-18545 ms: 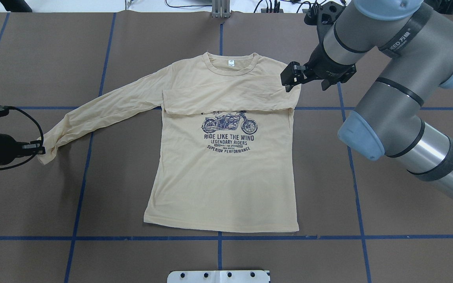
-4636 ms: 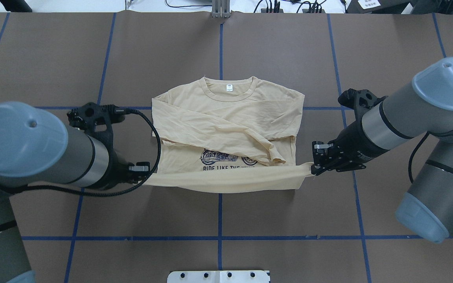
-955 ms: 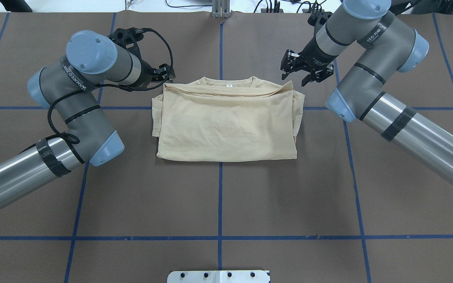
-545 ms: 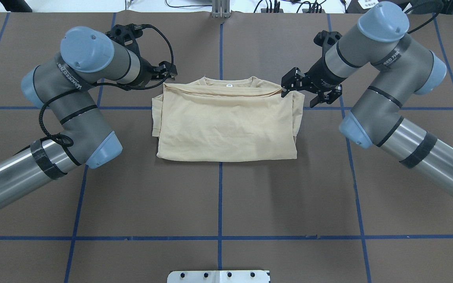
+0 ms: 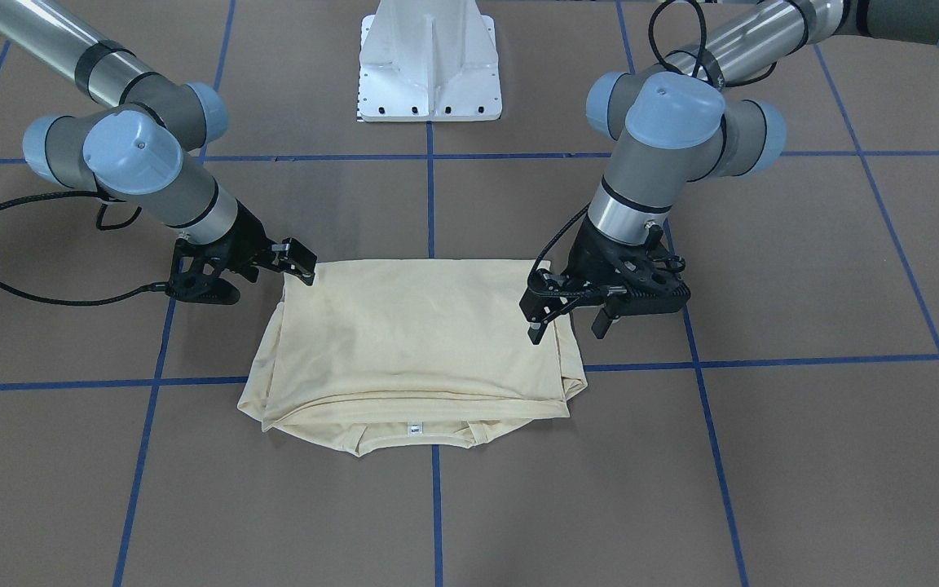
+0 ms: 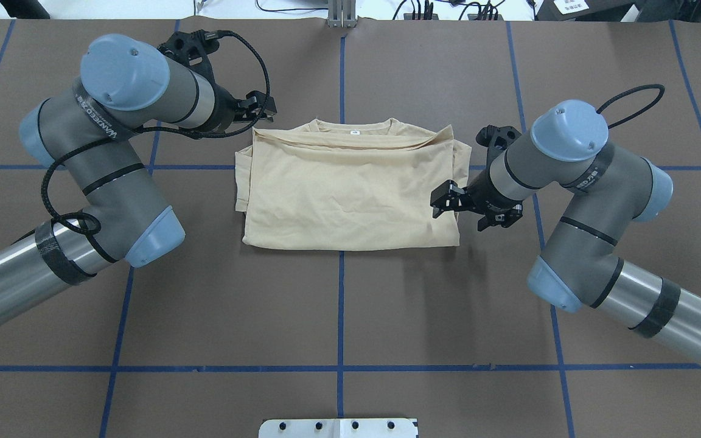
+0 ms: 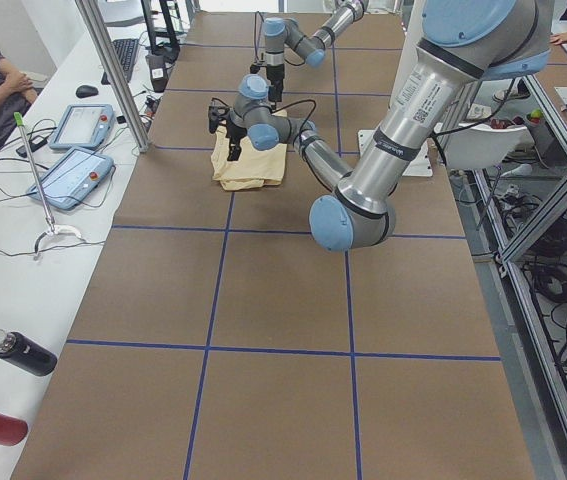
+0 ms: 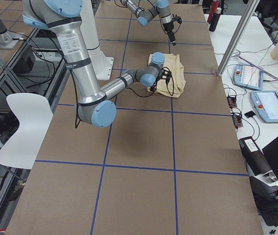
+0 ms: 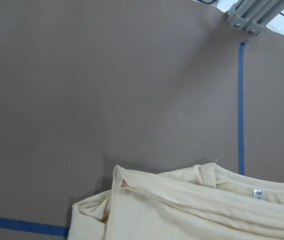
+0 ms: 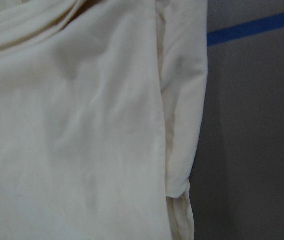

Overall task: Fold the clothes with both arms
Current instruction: 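Move the right gripper down to the folded shirt's side edge and grasp it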

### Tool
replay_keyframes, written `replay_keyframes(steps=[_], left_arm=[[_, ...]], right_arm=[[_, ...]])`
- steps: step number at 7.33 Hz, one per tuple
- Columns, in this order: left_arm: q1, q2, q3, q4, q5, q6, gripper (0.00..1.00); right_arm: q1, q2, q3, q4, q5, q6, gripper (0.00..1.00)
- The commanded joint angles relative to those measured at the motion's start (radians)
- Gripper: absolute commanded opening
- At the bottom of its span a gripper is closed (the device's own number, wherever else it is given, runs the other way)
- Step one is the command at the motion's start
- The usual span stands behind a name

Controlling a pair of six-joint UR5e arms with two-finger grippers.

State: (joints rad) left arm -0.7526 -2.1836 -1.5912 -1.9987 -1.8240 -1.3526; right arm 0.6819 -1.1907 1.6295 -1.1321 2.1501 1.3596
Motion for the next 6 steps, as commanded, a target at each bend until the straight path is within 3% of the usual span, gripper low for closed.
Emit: replay_keyframes(steps=[1, 2, 3, 4, 5, 6], left_arm=[[0.001, 0.004, -0.012, 0.003, 0.0, -0.002, 0.99], [0.001, 0.005, -0.012, 0.006, 0.0, -0.002, 0.99], [0.001, 0.005, -0.012, 0.012, 0.0, -0.002, 0.99], [0.001, 0.007, -0.012, 0.014, 0.002, -0.002, 0.99], [0.004, 0.007, -0.012, 0.014, 0.002, -0.002, 0.99], [0.004, 0.014, -0.012, 0.012, 0.002, -0.002, 0.99]], right_arm=[[-0.041, -0.017, 0.003, 0.0, -0.01, 0.001, 0.98], [-0.051, -0.015, 0.003, 0.0, -0.01, 0.001, 0.91], [-0.054, -0.009, 0.003, 0.0, -0.009, 0.001, 0.76], [-0.054, -0.007, 0.003, -0.002, -0.007, 0.0, 0.44], [-0.048, -0.007, 0.003, -0.002, -0.007, 0.0, 0.19], [-0.047, -0.007, 0.003, -0.002, -0.007, -0.002, 0.0]])
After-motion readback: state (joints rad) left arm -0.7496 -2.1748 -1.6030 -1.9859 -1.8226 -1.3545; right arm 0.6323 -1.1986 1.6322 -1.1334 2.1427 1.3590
